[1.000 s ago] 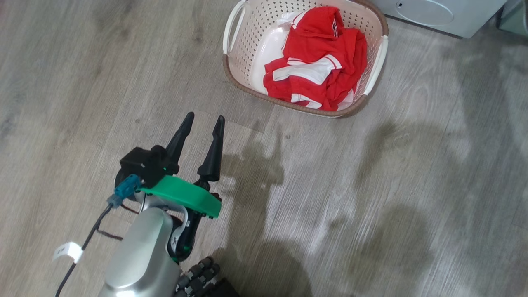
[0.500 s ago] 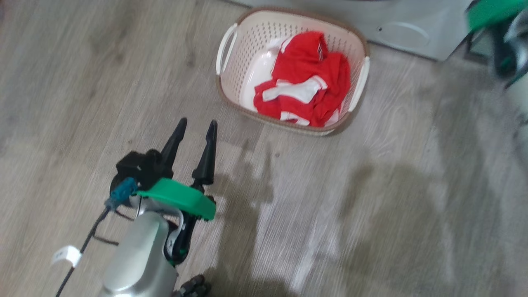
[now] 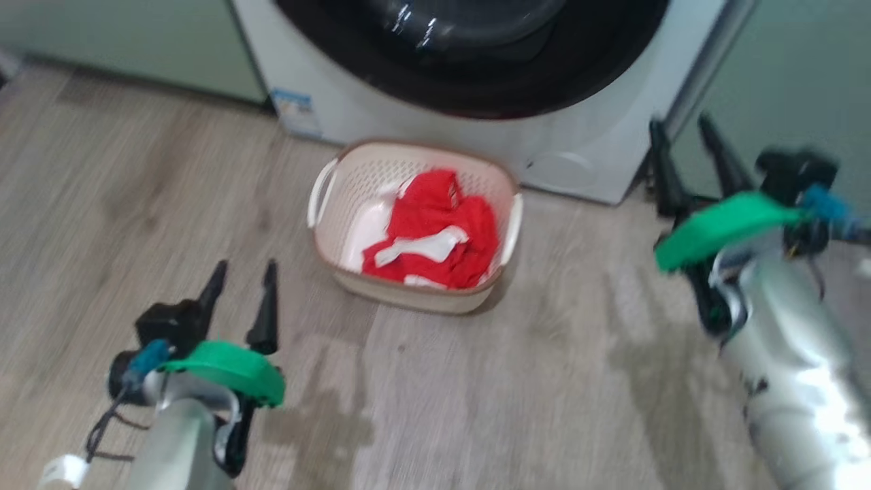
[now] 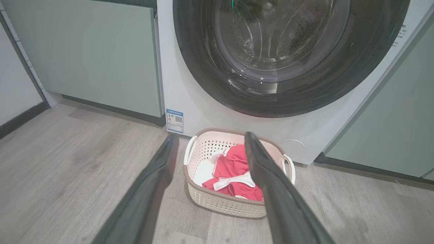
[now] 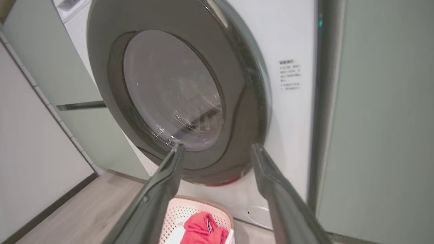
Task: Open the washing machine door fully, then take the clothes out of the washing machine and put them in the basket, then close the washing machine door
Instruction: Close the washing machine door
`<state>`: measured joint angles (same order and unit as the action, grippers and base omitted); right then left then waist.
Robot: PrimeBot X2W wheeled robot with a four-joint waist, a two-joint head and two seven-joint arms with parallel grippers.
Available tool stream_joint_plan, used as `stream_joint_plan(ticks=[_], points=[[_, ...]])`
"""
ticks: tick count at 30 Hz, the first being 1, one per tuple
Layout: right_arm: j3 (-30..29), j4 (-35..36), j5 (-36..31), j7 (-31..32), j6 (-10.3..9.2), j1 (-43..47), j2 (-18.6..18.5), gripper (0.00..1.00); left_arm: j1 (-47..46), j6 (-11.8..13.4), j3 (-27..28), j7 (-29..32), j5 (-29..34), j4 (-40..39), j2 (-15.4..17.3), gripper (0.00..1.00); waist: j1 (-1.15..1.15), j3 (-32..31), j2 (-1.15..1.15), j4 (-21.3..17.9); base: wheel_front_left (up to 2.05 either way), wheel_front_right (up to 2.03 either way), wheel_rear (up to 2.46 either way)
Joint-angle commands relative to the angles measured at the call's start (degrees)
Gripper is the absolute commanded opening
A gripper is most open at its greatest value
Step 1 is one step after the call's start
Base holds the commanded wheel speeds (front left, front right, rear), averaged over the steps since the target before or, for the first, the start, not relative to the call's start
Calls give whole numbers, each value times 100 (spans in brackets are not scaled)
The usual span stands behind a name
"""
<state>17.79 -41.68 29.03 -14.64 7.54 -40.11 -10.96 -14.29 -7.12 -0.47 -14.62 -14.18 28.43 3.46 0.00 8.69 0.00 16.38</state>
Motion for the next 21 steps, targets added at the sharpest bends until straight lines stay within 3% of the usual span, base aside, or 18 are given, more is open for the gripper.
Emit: stream_joint_plan(ticks=[1,12,21], points=[[19,219,-54,-36,-5,189,99,100,-144,-26,278,-38,59,-62,198,100,0,-491,0,-442,0,0,0],[-735,860,-517,-36,-5,1550,356,100,-153,-35,738,-38,-89,222,546,100,0,-953,0,-1299,0,0,0],[-1375,1778,-952,-36,-5,2603,488,100,257,-36,592,-38,-344,30,607,100,0,-1172,0,-1700,0,0,0]])
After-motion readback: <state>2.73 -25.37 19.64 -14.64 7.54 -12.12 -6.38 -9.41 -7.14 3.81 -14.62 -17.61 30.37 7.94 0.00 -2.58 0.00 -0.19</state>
